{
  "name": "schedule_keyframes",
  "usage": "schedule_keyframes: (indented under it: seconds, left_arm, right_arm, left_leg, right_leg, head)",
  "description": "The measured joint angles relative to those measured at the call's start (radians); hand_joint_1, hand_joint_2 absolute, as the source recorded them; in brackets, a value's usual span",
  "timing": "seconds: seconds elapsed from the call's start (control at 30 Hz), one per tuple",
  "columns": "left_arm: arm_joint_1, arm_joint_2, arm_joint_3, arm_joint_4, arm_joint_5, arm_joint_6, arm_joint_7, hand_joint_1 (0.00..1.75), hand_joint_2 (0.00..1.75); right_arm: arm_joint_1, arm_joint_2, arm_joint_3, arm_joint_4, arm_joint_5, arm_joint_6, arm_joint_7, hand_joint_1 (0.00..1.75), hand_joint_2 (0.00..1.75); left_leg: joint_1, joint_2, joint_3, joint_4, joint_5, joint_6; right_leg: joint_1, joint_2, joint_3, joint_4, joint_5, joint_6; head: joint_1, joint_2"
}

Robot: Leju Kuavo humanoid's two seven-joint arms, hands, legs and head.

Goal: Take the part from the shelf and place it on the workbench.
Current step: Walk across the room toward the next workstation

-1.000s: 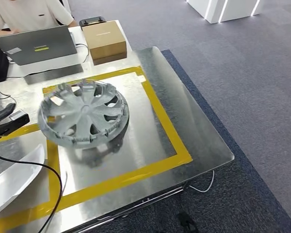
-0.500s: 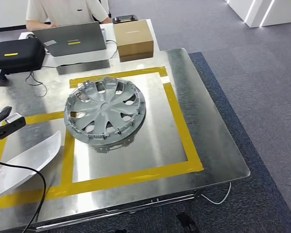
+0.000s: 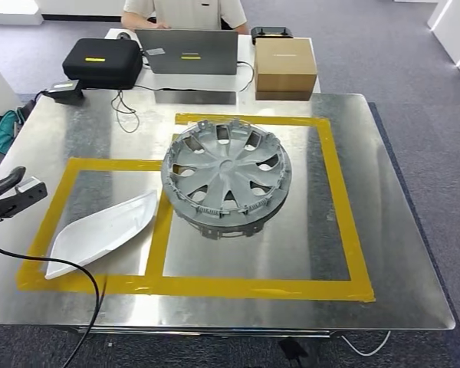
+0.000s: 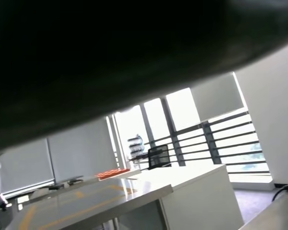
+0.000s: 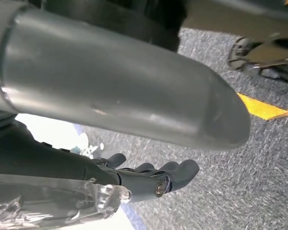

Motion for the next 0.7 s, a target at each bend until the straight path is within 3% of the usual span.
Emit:
schedule_keyframes:
  seconds: [0.03, 0.1, 0.17, 0.23, 0.27, 0.33, 0.4, 0.47, 0.5, 0.53, 0.6, 0.67, 0.7]
  left_arm:
    - [0.0, 0.0, -0.001, 0.0, 0.0, 0.0, 0.0, 0.0, 0.0]
    - [-0.001, -0.001, -0.002, 0.0, 0.0, 0.0, 0.0, 0.0, 0.0]
    - [-0.002, -0.001, -0.002, 0.0, 0.0, 0.0, 0.0, 0.0, 0.0]
    - [0.0, 0.001, -0.003, 0.0, 0.0, 0.0, 0.0, 0.0, 0.0]
    - [0.003, 0.004, -0.003, 0.0, 0.0, 0.0, 0.0, 0.0, 0.0]
    - [0.0, 0.01, -0.003, -0.001, 0.0, 0.0, 0.001, 0.0, 0.0]
    - [-0.002, 0.009, -0.004, -0.001, 0.0, -0.001, 0.001, 0.0, 0.0]
    - [0.003, 0.006, -0.006, 0.0, 0.0, -0.001, 0.001, 0.0, 0.0]
    - [0.005, 0.005, -0.006, 0.0, 0.0, -0.002, 0.001, 0.0, 0.0]
    - [0.006, 0.006, -0.006, 0.0, 0.0, -0.002, 0.001, 0.0, 0.0]
    - [0.003, 0.006, -0.006, 0.0, 0.0, -0.002, 0.001, 0.0, 0.0]
    - [0.001, 0.006, -0.006, 0.0, 0.0, -0.002, 0.002, 0.0, 0.0]
    - [0.002, 0.006, -0.007, 0.0, 0.0, -0.002, 0.002, 0.0, 0.0]
  right_arm:
    - [0.0, 0.0, 0.0, 0.0, 0.0, 0.0, 0.0, 0.0, 0.0]
    - [0.0, 0.0, 0.0, 0.0, 0.0, 0.0, 0.001, 0.0, 0.0]
    - [0.0, 0.0, 0.0, 0.0, 0.0, 0.0, -0.004, 0.0, 0.0]
    - [-0.002, 0.0, 0.0, 0.0, 0.0, 0.0, -0.006, 0.0, 0.0]
    - [-0.003, 0.0, 0.0, 0.0, 0.0, 0.0, -0.003, 0.0, 0.0]
    - [-0.006, 0.0, 0.0, 0.0, 0.0, 0.0, 0.003, 0.0, 0.0]
    - [-0.004, 0.0, 0.0, 0.0, 0.0, 0.0, 0.005, 0.0, 0.0]
    - [-0.002, 0.0, 0.0, 0.0, 0.0, 0.0, 0.006, 0.0, 0.0]
    - [-0.002, 0.0, 0.0, 0.0, 0.0, 0.0, 0.007, 0.0, 0.0]
    - [-0.002, 0.0, 0.0, 0.0, 0.0, 0.0, 0.008, 0.0, 0.0]
    - [-0.004, 0.0, 0.0, 0.0, 0.0, 0.0, 0.008, 0.0, 0.0]
    - [-0.005, 0.0, 0.0, 0.0, 0.0, 0.0, 0.008, 0.0, 0.0]
    - [-0.006, 0.0, 0.0, 0.0, 0.0, 0.0, 0.008, 0.0, 0.0]
  left_leg:
    - [0.0, -0.015, 0.001, 0.0, 0.0, 0.0]
    - [0.0, -0.042, -0.001, 0.002, 0.0, -0.004]
    - [0.002, -0.067, -0.007, 0.003, 0.004, -0.015]
    - [0.007, -0.093, -0.011, -0.003, 0.011, -0.03]
    - [0.007, -0.091, -0.014, -0.002, 0.01, -0.036]
    - [0.002, -0.042, -0.038, 0.046, -0.022, -0.046]
    - [0.0, 0.024, -0.099, 0.172, -0.086, -0.052]
    - [0.002, 0.043, -0.146, 0.272, -0.118, -0.056]
    - [0.003, 0.046, -0.145, 0.272, -0.107, -0.058]
    - [0.004, 0.051, -0.123, 0.231, -0.08, -0.058]
    - [0.002, 0.09, -0.045, 0.093, -0.022, -0.059]
    - [-0.002, 0.121, 0.001, 0.008, -0.001, -0.049]
    - [-0.004, 0.12, 0.004, 0.0, -0.005, -0.042]
  right_leg:
    - [0.0, 0.007, 0.019, -0.051, 0.036, -0.004]
    - [-0.005, 0.057, 0.081, -0.193, 0.105, -0.012]
    - [-0.008, 0.094, 0.117, -0.266, 0.128, -0.016]
    - [-0.006, 0.078, 0.124, -0.273, 0.128, -0.023]
    - [-0.006, 0.065, 0.126, -0.276, 0.13, -0.028]
    - [-0.008, 0.038, 0.131, -0.285, 0.134, -0.04]
    - [-0.007, 0.008, 0.133, -0.288, 0.133, -0.047]
    - [-0.006, -0.022, 0.134, -0.287, 0.131, -0.048]
    - [-0.006, -0.037, 0.134, -0.287, 0.129, -0.047]
    - [-0.007, -0.051, 0.136, -0.287, 0.127, -0.046]
    - [-0.003, -0.076, 0.142, -0.284, 0.12, -0.038]
    - [0.005, -0.098, 0.147, -0.281, 0.111, -0.027]
    - [0.009, -0.108, 0.151, -0.282, 0.108, -0.023]
  head:
    - [0.0, 0.0]
    - [0.0, 0.0]
    - [-0.001, 0.0]
    - [-0.001, 0.0]
    - [-0.001, 0.0]
    - [-0.009, 0.0]
    - [-0.016, 0.0]
    - [-0.017, 0.0]
    - [-0.017, 0.0]
    - [-0.017, 0.0]
    - [-0.018, 0.0]
    - [-0.016, 0.0]
    - [-0.015, 0.0]
